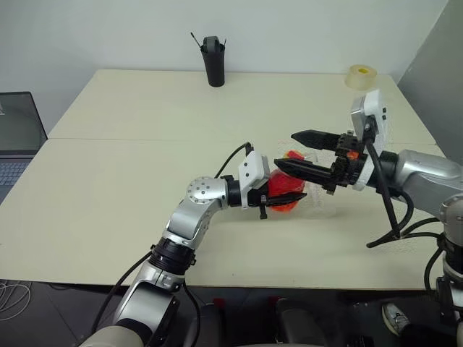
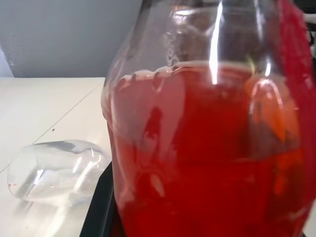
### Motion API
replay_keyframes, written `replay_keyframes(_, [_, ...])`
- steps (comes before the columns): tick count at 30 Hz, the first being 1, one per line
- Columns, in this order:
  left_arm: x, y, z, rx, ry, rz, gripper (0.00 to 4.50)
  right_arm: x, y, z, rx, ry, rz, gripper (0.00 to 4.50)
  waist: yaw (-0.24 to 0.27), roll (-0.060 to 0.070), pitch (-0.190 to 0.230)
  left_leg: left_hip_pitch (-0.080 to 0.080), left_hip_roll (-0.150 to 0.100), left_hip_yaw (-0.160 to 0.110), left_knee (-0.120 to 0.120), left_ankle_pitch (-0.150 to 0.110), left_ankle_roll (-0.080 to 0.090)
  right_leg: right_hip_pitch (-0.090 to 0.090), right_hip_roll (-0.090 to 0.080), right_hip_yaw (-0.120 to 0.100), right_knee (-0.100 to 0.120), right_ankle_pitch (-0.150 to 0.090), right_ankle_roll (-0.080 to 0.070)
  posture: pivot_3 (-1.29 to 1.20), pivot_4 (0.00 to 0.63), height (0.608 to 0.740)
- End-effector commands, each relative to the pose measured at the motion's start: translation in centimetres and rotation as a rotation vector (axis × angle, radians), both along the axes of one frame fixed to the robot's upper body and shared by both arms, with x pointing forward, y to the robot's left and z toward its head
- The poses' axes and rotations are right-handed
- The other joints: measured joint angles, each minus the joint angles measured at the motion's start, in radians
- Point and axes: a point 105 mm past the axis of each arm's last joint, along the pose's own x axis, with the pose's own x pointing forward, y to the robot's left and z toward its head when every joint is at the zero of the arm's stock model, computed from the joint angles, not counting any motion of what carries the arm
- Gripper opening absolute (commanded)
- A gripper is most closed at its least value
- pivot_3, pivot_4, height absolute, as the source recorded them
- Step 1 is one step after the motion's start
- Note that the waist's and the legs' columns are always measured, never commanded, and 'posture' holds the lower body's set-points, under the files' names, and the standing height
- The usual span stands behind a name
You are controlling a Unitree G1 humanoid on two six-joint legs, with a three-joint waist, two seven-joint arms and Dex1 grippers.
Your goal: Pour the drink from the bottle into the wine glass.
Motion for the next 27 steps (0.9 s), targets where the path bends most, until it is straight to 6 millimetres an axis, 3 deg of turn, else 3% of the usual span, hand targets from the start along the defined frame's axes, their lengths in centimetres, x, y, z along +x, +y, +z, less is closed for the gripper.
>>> replay_keyframes(1, [-0.2,-0.2,1.7,-0.04,-0.063,-0.015,1.39,0.0,-0.7,1.1,0.01,-0.054,-0.024,4.5,0.0,0.0,0.0,0.0,0.0,0.0,0.0,0.0,0.0,0.0,0.0,0.0,0.0,0.0,0.0,0.0,0.15,0.74])
replay_keyframes(12, [-0.2,-0.2,1.8,-0.043,-0.055,-0.017,1.38,-1.4,-3.0,0.5,-0.044,-0.039,-0.031,4.5,0.0,0.0,0.0,0.0,0.0,0.0,0.0,0.0,0.0,0.0,0.0,0.0,0.0,0.0,0.0,0.0,0.15,0.74])
replay_keyframes(19, [-0.1,-0.2,1.7,-0.038,-0.057,-0.016,1.38,-2.7,-2.3,-0.1,-0.073,-0.026,0.053,4.5,0.0,0.0,0.0,0.0,-0.001,0.0,0.0,0.0,0.0,0.0,0.0,0.0,0.0,0.0,0.0,0.0,0.15,0.74])
replay_keyframes(27, [0.0,-0.2,1.6,-0.035,-0.062,-0.013,1.38,-2.6,-0.8,0.4,-0.04,-0.044,0.093,4.5,-0.001,0.0,0.0,0.0,-0.001,0.0,0.0,0.0,0.0,0.0,0.0,0.0,0.0,0.0,0.0,0.0,0.15,0.74])
